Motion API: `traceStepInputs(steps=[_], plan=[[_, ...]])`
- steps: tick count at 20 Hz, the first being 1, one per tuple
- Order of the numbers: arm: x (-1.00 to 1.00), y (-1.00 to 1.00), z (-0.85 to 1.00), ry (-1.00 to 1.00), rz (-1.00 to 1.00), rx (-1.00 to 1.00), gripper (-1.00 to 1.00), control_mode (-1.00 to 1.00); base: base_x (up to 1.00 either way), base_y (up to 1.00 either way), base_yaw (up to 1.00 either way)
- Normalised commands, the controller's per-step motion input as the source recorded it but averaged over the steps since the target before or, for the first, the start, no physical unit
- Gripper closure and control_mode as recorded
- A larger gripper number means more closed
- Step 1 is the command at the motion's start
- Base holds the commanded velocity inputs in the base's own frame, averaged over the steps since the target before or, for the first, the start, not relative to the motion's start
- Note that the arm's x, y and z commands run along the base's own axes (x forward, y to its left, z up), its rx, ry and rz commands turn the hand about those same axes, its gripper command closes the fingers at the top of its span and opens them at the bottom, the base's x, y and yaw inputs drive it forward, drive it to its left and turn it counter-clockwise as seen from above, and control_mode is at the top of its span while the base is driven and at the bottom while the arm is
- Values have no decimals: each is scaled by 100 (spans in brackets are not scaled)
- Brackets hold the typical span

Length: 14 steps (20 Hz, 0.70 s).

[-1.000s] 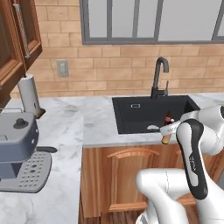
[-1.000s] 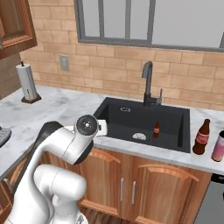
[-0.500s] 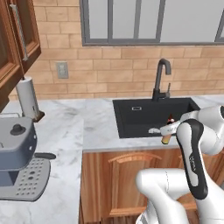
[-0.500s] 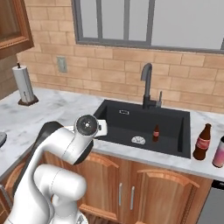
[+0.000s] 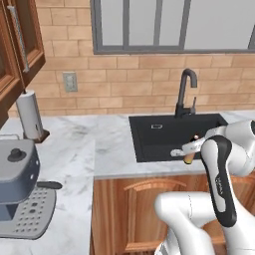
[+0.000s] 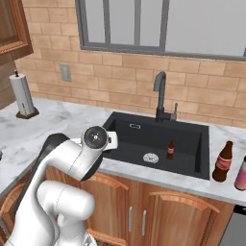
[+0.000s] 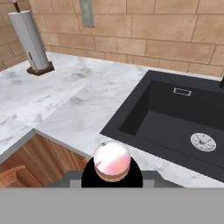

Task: Place the large bottle from the dining counter next to the other large bottle outside the sink, and place the small bottle from the dining counter next to the other small bottle inside the sink.

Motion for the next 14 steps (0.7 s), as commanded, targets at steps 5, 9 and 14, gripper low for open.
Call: traceStepInputs(steps=[5,9,14], plan=[[0,0,0,0,0,0,100,100,32,0,0],[0,0,0,0,0,0,100,100,33,0,0],[0,0,0,0,0,0,100,100,34,0,0]])
